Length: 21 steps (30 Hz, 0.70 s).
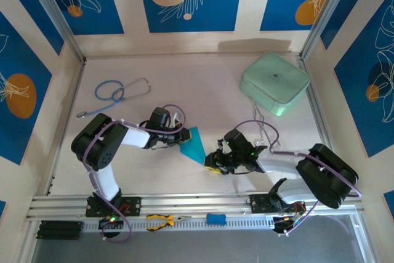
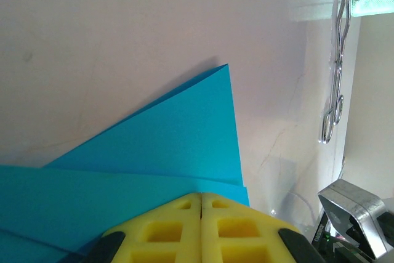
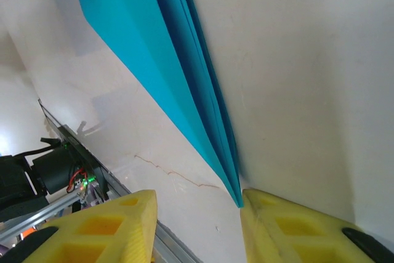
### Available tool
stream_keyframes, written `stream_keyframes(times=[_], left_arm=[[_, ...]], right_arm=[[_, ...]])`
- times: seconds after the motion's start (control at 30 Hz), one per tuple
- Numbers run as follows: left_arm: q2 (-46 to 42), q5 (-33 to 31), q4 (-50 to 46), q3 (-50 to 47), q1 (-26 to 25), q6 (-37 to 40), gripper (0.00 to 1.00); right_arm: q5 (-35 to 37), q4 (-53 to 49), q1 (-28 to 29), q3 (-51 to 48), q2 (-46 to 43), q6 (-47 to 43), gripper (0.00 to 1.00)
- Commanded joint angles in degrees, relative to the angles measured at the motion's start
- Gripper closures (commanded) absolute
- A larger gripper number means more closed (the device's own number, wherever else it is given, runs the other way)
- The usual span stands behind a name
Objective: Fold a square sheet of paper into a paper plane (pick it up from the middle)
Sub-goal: Turn over the paper at the center of the table.
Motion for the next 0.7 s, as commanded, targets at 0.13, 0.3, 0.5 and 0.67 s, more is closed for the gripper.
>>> stream_keyframes(times=[0.13,0.3,0.5,0.67], left_arm=[[2.28,-1.0,-2.96,-1.74,0.49,-0.69,0.91],[2.38,-0.82,-2.65,-2.0,0.47,-0.86,0.92],[2.47,-0.5,-2.29,-1.88,0.49,-1.03,0.92],[2.38,-0.41,-1.89,-1.9,0.49,-1.47,0.91]], right_arm=[[0.5,4.55,-0.71,-1.19,-0.67,1.31,0.57],[-0.81,8.15,-0.93,-1.4,1.36,1.76,0.56],[-0.57,9.59,-1.36,-0.58,3.49,0.87,0.57],[-1.26,11.13,-1.79,0.73,5.13,-1.95,0.57]])
